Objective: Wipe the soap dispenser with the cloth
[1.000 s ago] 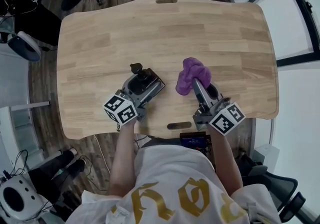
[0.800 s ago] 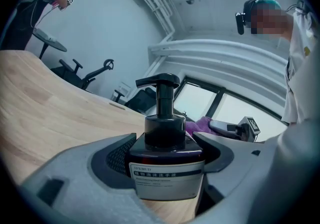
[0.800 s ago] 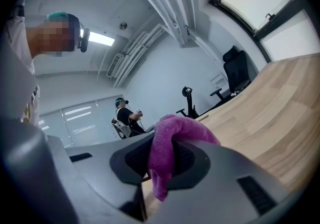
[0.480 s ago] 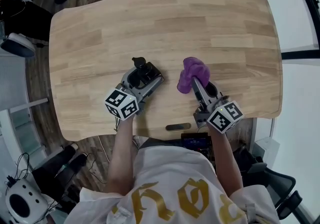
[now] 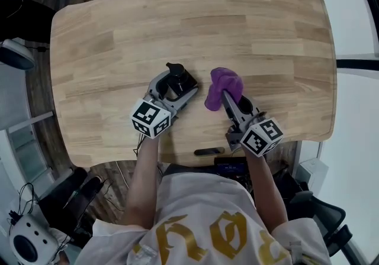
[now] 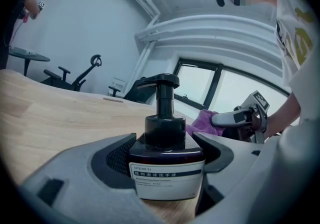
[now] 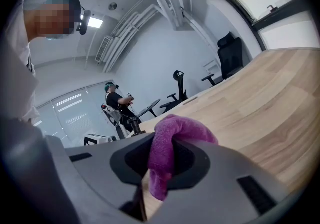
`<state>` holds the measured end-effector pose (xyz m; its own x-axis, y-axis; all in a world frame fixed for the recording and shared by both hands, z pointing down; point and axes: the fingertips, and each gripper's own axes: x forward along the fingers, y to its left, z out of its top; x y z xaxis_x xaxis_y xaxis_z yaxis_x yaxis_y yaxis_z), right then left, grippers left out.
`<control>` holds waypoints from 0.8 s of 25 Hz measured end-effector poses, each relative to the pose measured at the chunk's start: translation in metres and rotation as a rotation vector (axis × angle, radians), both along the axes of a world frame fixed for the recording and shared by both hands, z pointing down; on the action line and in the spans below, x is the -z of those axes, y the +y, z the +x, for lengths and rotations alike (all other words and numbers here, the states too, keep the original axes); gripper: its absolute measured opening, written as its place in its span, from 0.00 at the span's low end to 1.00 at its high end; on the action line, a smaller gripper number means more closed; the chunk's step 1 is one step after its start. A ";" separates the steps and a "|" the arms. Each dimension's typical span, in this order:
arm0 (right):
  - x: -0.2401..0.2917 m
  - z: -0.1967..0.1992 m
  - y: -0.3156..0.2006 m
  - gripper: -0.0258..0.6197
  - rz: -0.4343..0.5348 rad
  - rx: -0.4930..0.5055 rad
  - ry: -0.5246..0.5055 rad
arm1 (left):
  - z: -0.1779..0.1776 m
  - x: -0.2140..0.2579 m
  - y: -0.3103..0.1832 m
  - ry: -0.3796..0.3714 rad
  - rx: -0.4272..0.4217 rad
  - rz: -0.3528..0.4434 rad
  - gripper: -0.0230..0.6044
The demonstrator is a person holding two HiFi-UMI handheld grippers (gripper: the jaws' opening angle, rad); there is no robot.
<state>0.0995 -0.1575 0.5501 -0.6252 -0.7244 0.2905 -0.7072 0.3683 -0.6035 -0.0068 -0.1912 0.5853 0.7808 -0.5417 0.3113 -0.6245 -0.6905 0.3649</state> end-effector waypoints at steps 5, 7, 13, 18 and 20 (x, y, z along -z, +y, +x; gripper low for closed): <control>-0.010 -0.002 -0.003 0.13 -0.025 0.004 0.039 | 0.009 -0.006 -0.004 -0.039 -0.032 0.042 0.61; -0.012 -0.003 -0.004 0.13 -0.028 0.005 0.046 | 0.009 -0.011 -0.004 -0.052 -0.044 0.046 0.61; -0.018 0.001 -0.007 0.13 -0.037 -0.009 0.092 | 0.013 -0.022 0.002 -0.103 -0.090 0.081 0.61; -0.019 0.002 -0.010 0.13 -0.044 -0.020 0.097 | 0.014 -0.025 0.003 -0.075 -0.100 0.095 0.61; -0.018 0.000 -0.010 0.13 -0.043 -0.017 0.098 | 0.013 -0.029 0.005 -0.105 -0.117 0.095 0.61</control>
<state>0.0998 -0.1675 0.5680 -0.5797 -0.7205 0.3806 -0.7696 0.3307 -0.5462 0.0061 -0.1861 0.6145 0.8062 -0.4797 0.3464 -0.5690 -0.7892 0.2313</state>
